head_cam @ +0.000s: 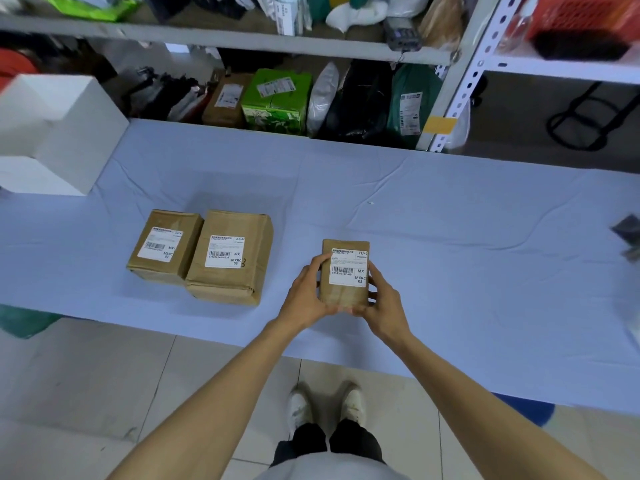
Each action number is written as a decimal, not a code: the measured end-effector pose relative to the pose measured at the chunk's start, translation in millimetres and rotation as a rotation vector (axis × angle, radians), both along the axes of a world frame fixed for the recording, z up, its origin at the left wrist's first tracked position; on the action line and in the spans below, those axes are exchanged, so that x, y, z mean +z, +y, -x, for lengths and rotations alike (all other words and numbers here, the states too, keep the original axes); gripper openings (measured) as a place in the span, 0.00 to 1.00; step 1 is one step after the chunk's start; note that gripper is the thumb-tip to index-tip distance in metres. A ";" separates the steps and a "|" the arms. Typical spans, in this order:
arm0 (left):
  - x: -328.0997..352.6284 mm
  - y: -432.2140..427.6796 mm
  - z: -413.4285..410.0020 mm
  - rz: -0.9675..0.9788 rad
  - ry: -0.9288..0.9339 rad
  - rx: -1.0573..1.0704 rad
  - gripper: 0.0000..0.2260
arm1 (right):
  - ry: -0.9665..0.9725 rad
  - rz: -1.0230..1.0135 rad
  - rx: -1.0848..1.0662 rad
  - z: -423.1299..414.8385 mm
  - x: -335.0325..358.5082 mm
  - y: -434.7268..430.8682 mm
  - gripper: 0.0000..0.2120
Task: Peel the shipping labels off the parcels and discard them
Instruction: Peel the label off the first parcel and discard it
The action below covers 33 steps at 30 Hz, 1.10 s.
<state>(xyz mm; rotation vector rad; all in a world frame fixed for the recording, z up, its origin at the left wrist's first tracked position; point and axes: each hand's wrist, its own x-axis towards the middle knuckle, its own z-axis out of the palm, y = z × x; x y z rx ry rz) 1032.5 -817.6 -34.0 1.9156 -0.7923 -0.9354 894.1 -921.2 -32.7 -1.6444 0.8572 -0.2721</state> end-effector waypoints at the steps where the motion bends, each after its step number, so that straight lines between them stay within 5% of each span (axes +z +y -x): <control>1: -1.2 0.1 -0.3 0.008 0.012 0.012 0.45 | 0.001 0.000 -0.001 -0.5 0.6 -0.6 0.41; 9: -6.6 1.5 -8.0 0.026 0.043 0.043 0.46 | 0.043 0.021 0.038 -5.2 5.7 -5.4 0.41; 22: -9.6 -1.3 -17.6 -0.047 0.101 -0.048 0.47 | 0.107 -0.021 0.100 -3.2 -2.0 -16.0 0.59; 33: -8.4 -0.9 -20.8 -0.061 0.029 -0.073 0.47 | 0.062 -0.054 0.109 -3.0 0.7 -18.7 0.49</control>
